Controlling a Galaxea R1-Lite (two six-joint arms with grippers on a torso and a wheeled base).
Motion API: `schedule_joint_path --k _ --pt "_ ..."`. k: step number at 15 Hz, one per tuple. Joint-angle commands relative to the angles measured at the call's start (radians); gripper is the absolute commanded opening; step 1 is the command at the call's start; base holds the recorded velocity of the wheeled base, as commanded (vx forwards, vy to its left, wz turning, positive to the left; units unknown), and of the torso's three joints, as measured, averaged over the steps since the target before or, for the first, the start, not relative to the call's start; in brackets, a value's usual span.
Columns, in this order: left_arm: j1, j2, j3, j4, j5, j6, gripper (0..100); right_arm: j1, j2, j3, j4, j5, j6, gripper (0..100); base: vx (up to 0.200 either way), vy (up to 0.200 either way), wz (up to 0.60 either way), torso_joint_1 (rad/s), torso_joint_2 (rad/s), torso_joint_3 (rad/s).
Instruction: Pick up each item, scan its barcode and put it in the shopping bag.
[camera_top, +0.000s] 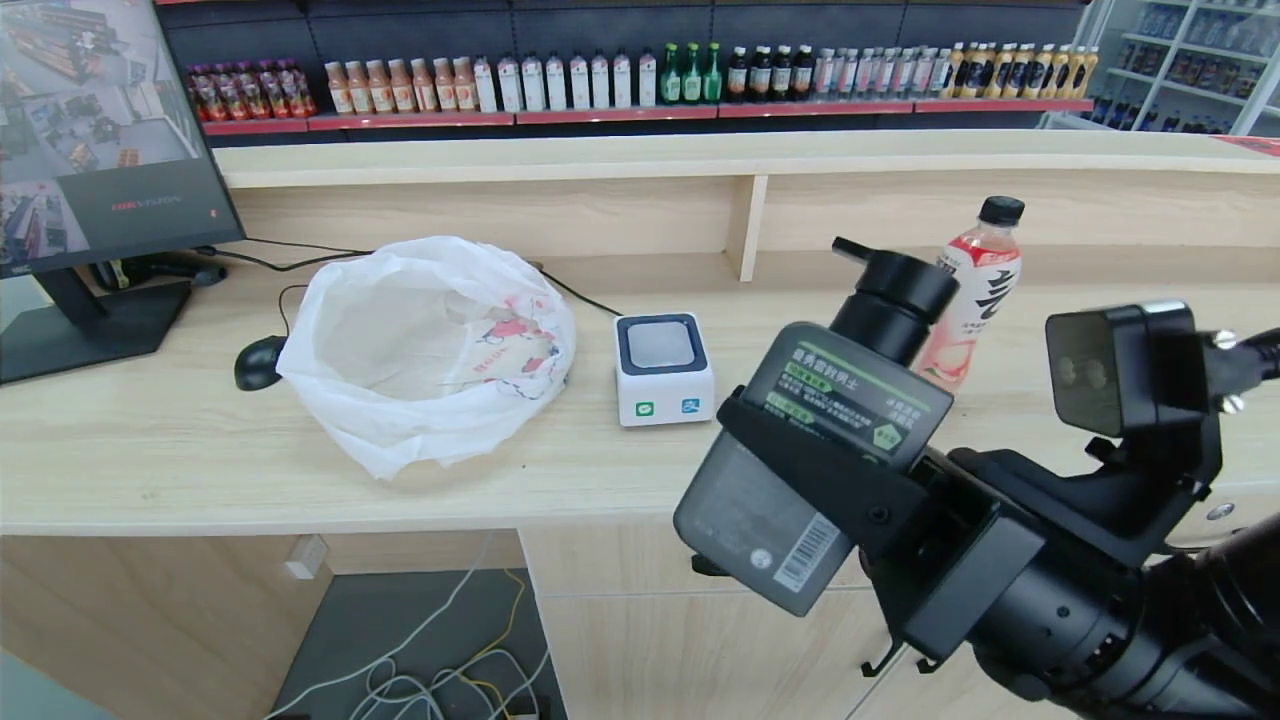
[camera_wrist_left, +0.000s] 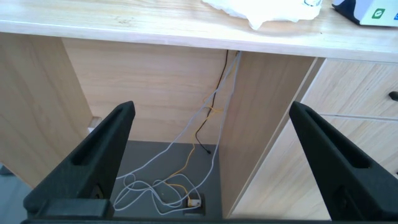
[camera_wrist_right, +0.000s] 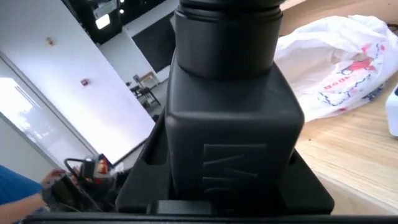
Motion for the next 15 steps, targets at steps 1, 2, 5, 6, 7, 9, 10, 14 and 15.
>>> schedule_joint_path --k 1,2,5,6,7,9,10,14,15 --pt "0.000 0.000 0.000 0.000 0.001 0.000 100 0.001 0.010 0.046 -0.002 0.000 -0.052 0 0.000 0.000 0.00 0.000 0.00 0.000" --pt "0.000 0.000 0.000 0.000 0.001 0.000 100 0.001 0.013 0.072 -0.002 -0.003 -0.098 0 0.000 0.000 0.00 0.000 0.00 0.000" --pt "0.000 0.000 0.000 0.000 0.001 0.000 100 -0.010 0.005 0.150 -0.002 -0.016 -0.235 0 0.000 0.000 0.00 0.000 0.00 0.000" --pt "0.000 0.000 0.000 0.000 0.001 0.000 100 -0.025 0.000 0.165 -0.002 -0.055 -0.289 0 0.000 0.000 0.00 0.000 0.00 0.000" --pt "0.000 0.000 0.000 0.000 0.001 0.000 100 -0.033 0.000 0.165 -0.002 -0.091 -0.313 0 0.000 0.000 0.00 0.000 0.00 0.000" --pt "0.000 0.000 0.000 0.000 0.001 0.001 100 -0.047 -0.004 0.167 -0.002 -0.147 -0.364 0 0.000 0.000 0.00 0.000 0.00 0.000" --pt "0.000 0.000 0.000 0.000 0.001 0.001 100 -0.048 -0.010 0.168 -0.002 -0.151 -0.390 0 0.000 0.000 0.00 0.000 0.00 0.000" --pt "0.000 0.000 0.000 0.000 0.001 0.001 100 -0.075 -0.055 0.221 -0.002 -0.224 -0.513 0 0.000 0.000 0.00 0.000 0.00 0.000" --pt "0.000 0.000 0.000 0.000 0.001 0.000 100 -0.096 -0.069 0.247 -0.002 -0.221 -0.531 0 0.000 0.000 0.00 0.000 0.00 0.000"
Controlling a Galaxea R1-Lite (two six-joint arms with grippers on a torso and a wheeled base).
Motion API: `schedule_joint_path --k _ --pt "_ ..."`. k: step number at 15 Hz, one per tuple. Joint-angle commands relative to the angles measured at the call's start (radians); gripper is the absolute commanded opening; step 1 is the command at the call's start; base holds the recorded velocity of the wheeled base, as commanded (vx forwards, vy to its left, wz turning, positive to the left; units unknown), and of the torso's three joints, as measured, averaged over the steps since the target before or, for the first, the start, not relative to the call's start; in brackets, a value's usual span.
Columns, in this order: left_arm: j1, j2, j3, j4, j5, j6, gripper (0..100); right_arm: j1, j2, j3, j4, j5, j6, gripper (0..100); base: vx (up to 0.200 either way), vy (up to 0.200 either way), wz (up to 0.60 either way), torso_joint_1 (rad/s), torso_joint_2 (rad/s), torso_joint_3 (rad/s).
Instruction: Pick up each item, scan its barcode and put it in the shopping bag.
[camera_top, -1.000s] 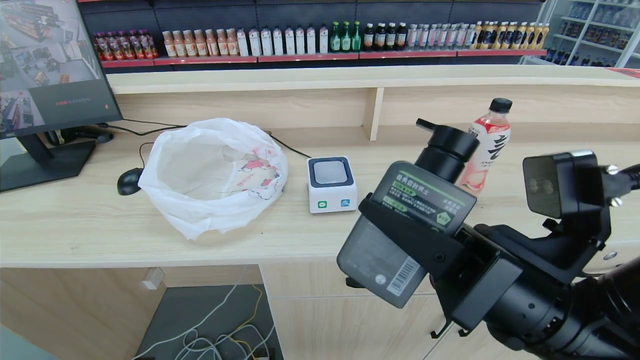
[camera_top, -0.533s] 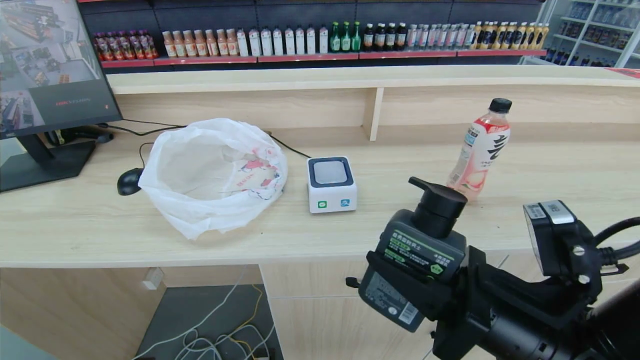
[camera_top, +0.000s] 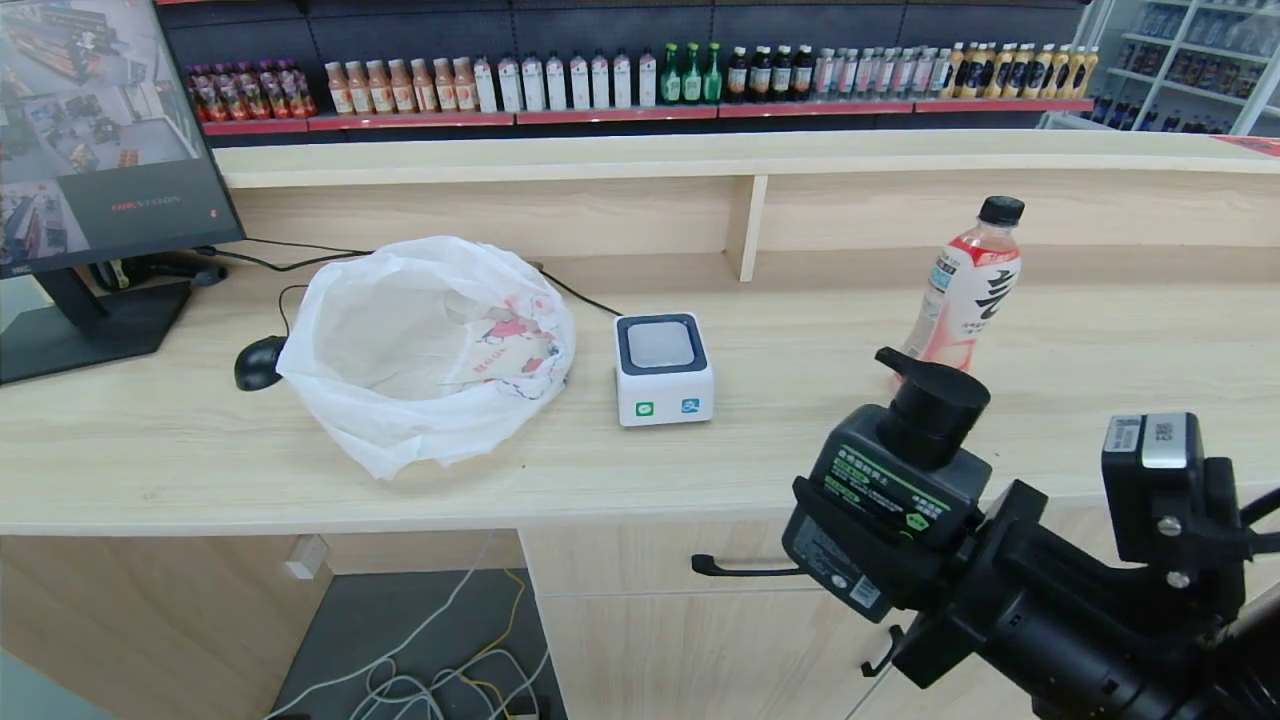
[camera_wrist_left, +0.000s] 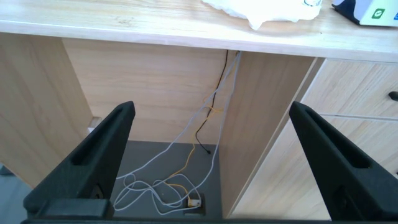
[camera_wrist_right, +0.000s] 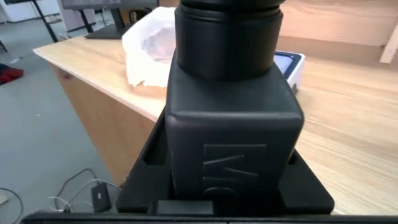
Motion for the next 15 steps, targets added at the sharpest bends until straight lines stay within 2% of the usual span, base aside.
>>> schedule_joint_path --k 1,3,5,6,9,15 --pt "0.000 0.000 0.000 0.000 0.000 -0.001 100 -0.041 -0.034 0.058 -0.001 -0.002 -0.018 0 0.000 0.000 0.00 0.000 0.00 0.000" --pt "0.000 0.000 0.000 0.000 0.000 -0.001 100 -0.113 -0.023 0.028 -0.001 -0.004 -0.025 0 0.000 0.000 0.00 0.000 0.00 0.000" --pt "0.000 0.000 0.000 0.000 0.000 -0.002 100 -0.259 0.018 -0.069 -0.001 0.001 -0.039 0 0.000 0.000 0.00 0.000 0.00 0.000" --pt "0.000 0.000 0.000 0.000 0.000 -0.002 100 -0.278 0.038 -0.106 -0.001 0.001 -0.041 0 0.000 0.000 0.00 0.000 0.00 0.000" --pt "0.000 0.000 0.000 0.000 0.000 -0.001 100 -0.279 0.087 -0.161 -0.001 0.001 -0.047 0 0.000 0.000 0.00 0.000 0.00 0.000" --pt "0.000 0.000 0.000 0.000 0.000 -0.004 100 -0.279 0.126 -0.221 -0.001 0.007 -0.036 0 0.000 0.200 0.00 0.002 0.00 0.002"
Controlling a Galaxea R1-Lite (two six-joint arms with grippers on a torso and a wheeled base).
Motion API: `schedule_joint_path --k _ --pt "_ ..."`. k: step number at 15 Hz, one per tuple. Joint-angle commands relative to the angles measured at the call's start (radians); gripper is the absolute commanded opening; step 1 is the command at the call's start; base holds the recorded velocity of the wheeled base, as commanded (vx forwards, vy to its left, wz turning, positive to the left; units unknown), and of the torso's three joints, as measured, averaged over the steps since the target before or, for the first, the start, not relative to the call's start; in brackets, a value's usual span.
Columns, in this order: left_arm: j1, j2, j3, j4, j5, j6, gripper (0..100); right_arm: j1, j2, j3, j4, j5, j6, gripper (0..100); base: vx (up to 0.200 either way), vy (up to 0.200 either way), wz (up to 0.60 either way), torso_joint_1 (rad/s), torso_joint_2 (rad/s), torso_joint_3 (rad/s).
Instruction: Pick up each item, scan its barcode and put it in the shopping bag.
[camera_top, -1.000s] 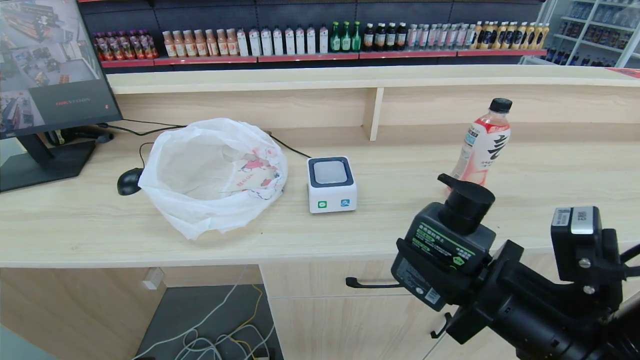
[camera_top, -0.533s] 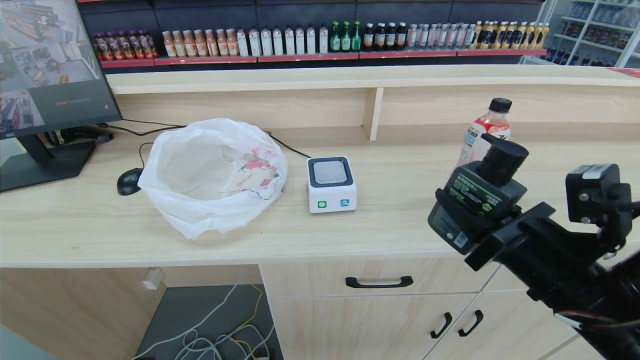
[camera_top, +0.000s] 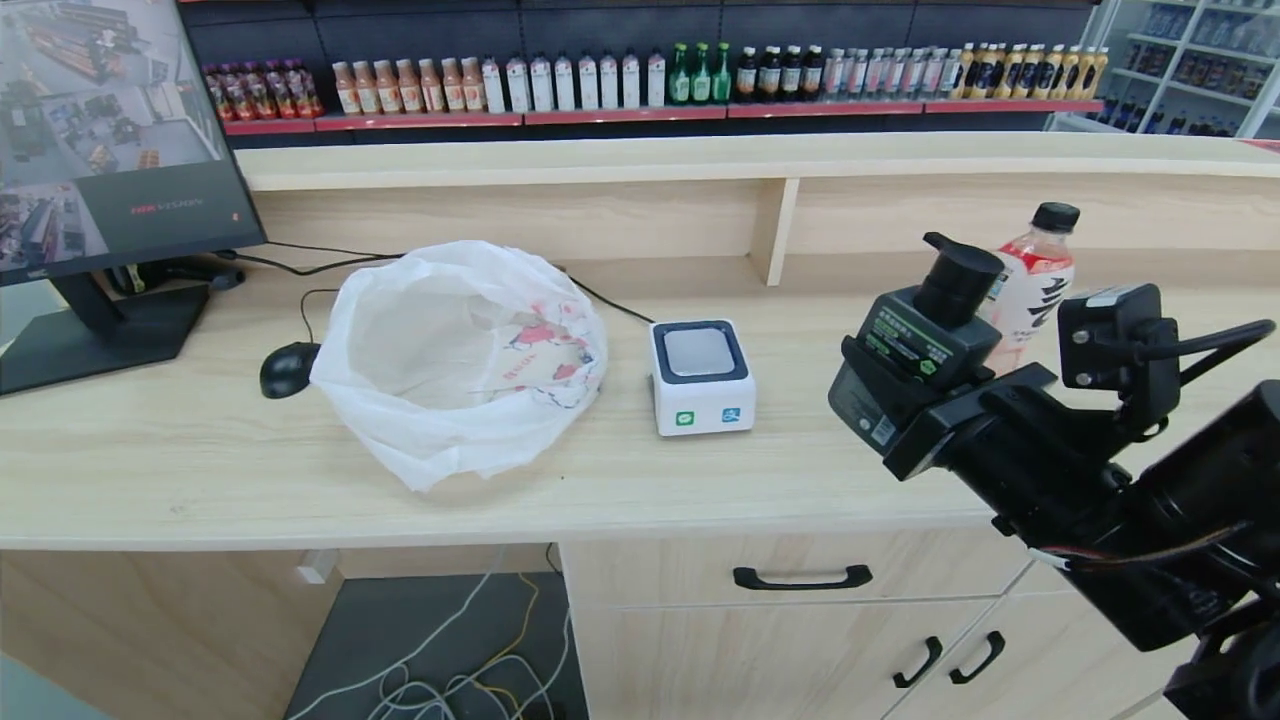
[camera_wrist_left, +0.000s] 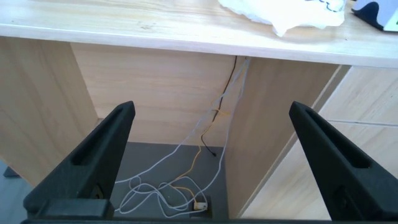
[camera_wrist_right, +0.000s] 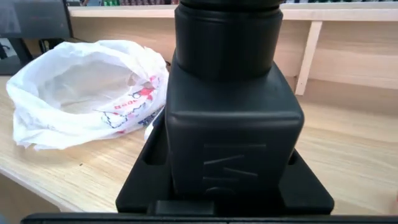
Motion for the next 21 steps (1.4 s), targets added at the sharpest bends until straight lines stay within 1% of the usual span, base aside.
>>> schedule_joint_path --k 1,7,9,13,14,16,17,19,21 --pt "0.002 0.000 0.000 -0.002 0.000 -0.001 100 0.000 0.014 -0.006 -0.001 -0.001 0.000 0 0.000 0.200 0.00 -0.002 0.00 0.007" --pt "0.002 0.000 0.000 0.000 0.000 -0.001 100 -0.001 -0.001 0.001 -0.001 -0.003 0.000 0 0.000 0.200 0.00 0.005 0.00 0.004" --pt "0.002 0.000 0.000 0.000 0.000 0.005 100 -0.003 -0.008 0.007 -0.001 -0.003 0.000 0 0.000 0.000 0.00 0.000 0.00 0.000" --pt "0.002 0.000 0.000 0.000 0.000 0.005 100 -0.003 -0.003 -0.011 -0.001 -0.003 -0.004 0 0.000 0.000 0.00 0.000 0.00 0.000" --pt "0.002 0.000 0.000 0.000 0.000 0.005 100 -0.016 -0.009 0.001 -0.001 0.000 -0.023 0 0.000 0.000 0.00 0.000 0.00 0.000" --pt "0.002 0.000 0.000 0.000 0.000 0.005 100 -0.049 0.005 -0.014 -0.001 0.003 -0.037 0 0.000 0.000 0.00 0.000 0.00 0.000" --pt "0.002 0.000 0.000 0.000 0.000 0.005 100 -0.055 0.028 -0.036 -0.001 0.023 -0.043 0 0.000 0.000 0.00 0.000 0.00 0.000" --pt "0.002 0.000 0.000 0.000 0.000 0.005 100 -0.099 0.078 -0.121 -0.001 0.122 -0.087 0 0.000 0.000 0.00 0.000 0.00 0.000" --pt "0.002 0.000 0.000 0.000 0.000 0.005 100 -0.158 0.152 -0.256 -0.001 0.235 -0.170 0 0.000 0.000 0.00 0.000 0.00 0.000"
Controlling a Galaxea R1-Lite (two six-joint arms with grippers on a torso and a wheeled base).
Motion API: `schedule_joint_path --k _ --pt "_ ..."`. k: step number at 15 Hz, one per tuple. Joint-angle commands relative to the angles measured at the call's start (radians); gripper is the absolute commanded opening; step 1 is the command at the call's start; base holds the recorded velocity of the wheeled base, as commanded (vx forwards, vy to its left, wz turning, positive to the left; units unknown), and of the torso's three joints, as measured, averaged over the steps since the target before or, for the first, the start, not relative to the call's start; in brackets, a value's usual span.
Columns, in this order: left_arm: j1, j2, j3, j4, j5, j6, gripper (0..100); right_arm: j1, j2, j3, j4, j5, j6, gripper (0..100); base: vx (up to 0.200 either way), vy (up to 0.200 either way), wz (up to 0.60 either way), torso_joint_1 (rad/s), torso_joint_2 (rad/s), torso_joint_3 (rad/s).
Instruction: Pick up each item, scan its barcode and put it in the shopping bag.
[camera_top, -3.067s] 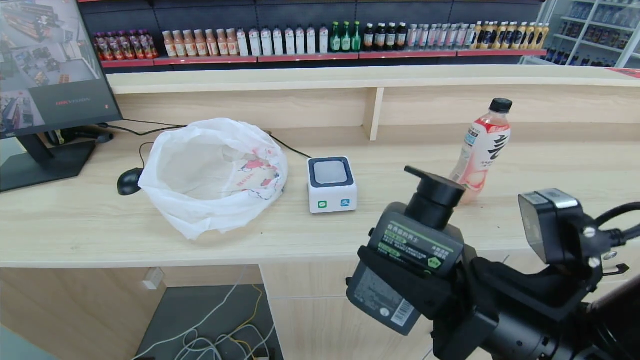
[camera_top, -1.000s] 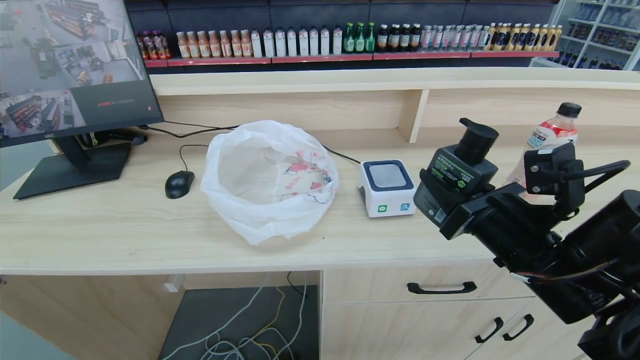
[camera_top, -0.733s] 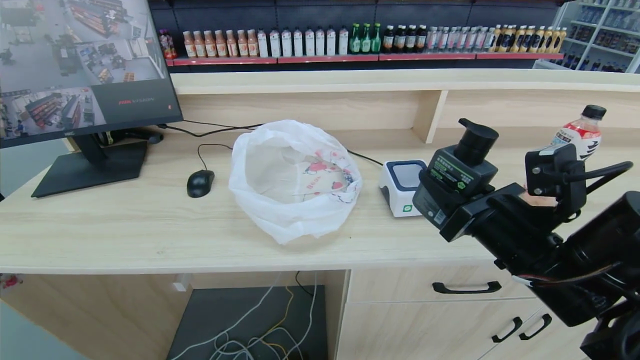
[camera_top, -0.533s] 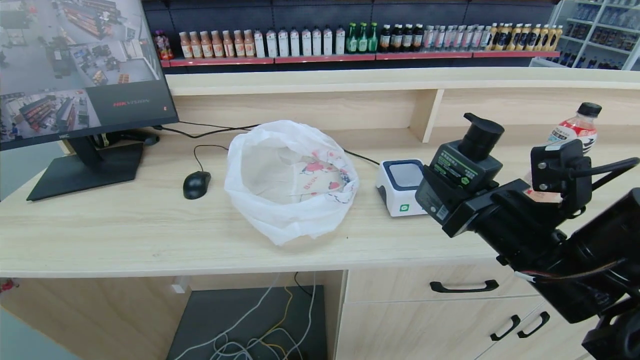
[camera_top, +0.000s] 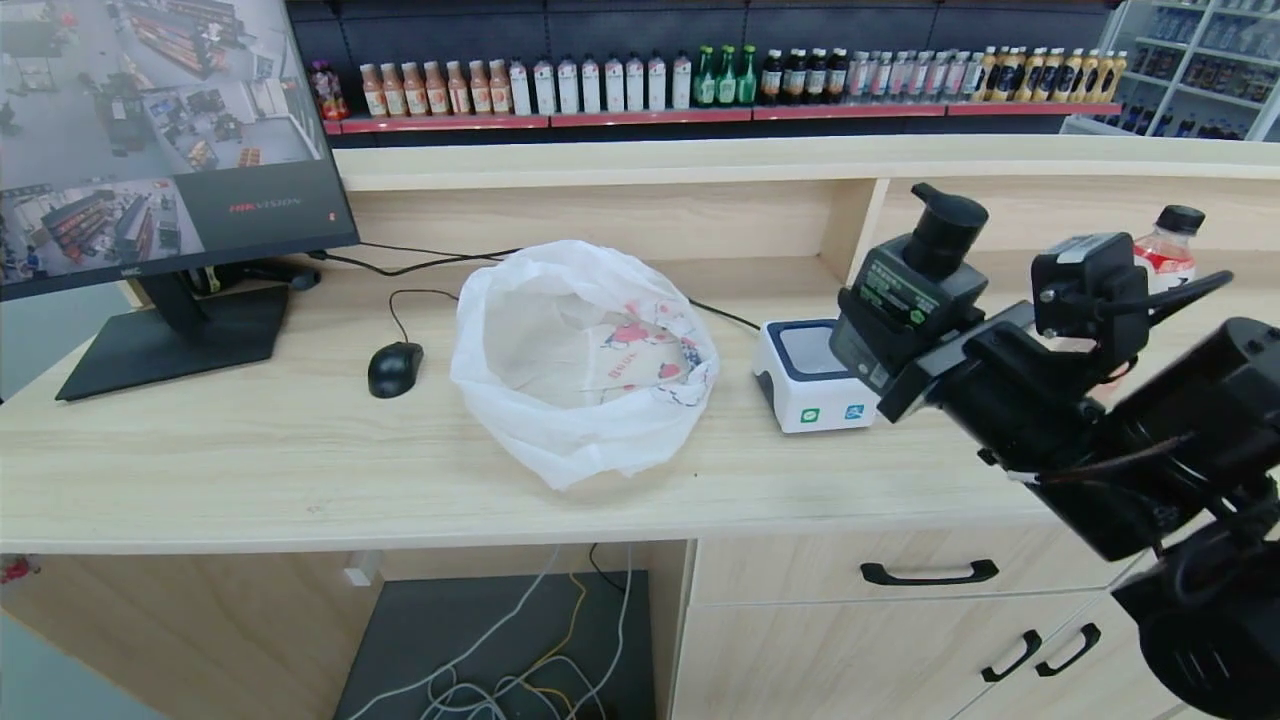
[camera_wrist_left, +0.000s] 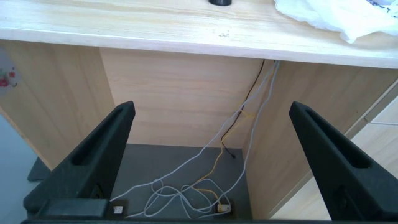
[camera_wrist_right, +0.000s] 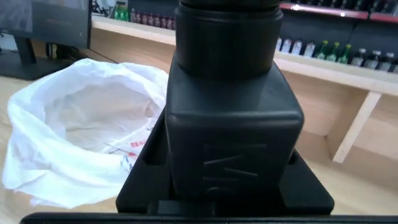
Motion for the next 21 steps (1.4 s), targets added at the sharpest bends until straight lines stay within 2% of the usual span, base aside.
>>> schedule_joint_path --k 1,2,4,6,7,10,17,21 --pt "0.000 0.000 0.000 0.000 0.001 0.000 100 -0.043 0.076 -0.088 0.000 0.045 -0.039 0 0.000 0.000 0.00 0.000 0.00 0.000" --pt "0.000 0.000 0.000 0.000 0.001 0.000 100 -0.078 0.138 -0.184 0.000 0.114 -0.129 0 0.000 0.000 0.00 0.000 0.00 0.000" --pt "0.000 0.000 0.000 0.000 0.001 0.000 100 -0.115 0.216 -0.304 0.000 0.192 -0.207 0 0.000 0.000 0.00 0.000 0.00 0.000" --pt "0.000 0.000 0.000 0.000 0.001 0.000 100 -0.150 0.254 -0.393 0.000 0.329 -0.312 0 0.000 0.000 0.00 0.000 0.00 0.000" --pt "0.000 0.000 0.000 0.000 0.001 0.000 100 -0.161 0.271 -0.404 0.000 0.356 -0.355 0 0.000 0.000 0.00 0.000 0.00 0.000" --pt "0.000 0.000 0.000 0.000 0.001 0.000 100 -0.185 0.310 -0.430 0.000 0.378 -0.424 0 0.000 0.000 0.00 0.000 0.00 0.000" --pt "0.000 0.000 0.000 0.000 0.001 0.000 100 -0.227 0.365 -0.473 0.000 0.551 -0.577 0 0.000 0.000 0.00 0.000 0.00 0.000" --pt "0.000 0.000 0.000 0.000 0.001 0.000 100 -0.217 0.406 -0.507 0.000 0.547 -0.585 0 0.000 0.000 0.00 0.000 0.00 0.000"
